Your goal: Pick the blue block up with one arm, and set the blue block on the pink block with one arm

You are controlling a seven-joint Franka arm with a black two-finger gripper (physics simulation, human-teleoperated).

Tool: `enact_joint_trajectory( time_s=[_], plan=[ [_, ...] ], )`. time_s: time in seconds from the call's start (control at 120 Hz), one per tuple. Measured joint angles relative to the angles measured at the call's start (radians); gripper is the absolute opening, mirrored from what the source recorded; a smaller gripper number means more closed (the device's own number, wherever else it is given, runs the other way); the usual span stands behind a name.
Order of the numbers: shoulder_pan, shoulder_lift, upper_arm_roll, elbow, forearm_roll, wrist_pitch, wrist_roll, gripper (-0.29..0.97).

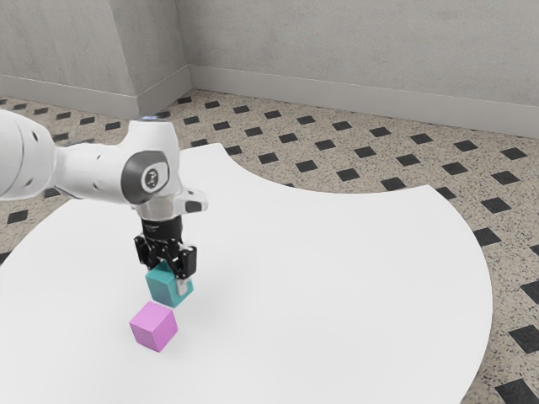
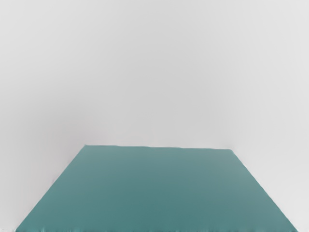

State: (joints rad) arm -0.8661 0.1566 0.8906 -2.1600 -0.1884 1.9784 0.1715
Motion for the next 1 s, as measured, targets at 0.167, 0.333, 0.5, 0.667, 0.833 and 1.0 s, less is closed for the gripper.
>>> enact_joint_trajectory(
  time_s=[0.167, 0.333, 0.5, 0.667, 0.833, 1.0],
  plan=[
    [-0.004, -0.017, 0.006, -0.034, 0.014, 0.0, 0.012, 0.4],
    [-0.002, -0.046, 0.021, -0.055, 0.034, 0.0, 0.022, 0.4],
    [-0.009, -0.076, 0.022, -0.087, 0.047, -0.002, 0.028, 0.4],
    [-0.01, -0.091, 0.024, -0.092, 0.058, -0.022, 0.031, 0.4],
    [-0.014, -0.098, 0.039, -0.092, 0.071, -0.057, 0.033, 0.4],
    [0.0, -0.101, 0.068, -0.087, 0.097, -0.098, 0.034, 0.4]
  ],
)
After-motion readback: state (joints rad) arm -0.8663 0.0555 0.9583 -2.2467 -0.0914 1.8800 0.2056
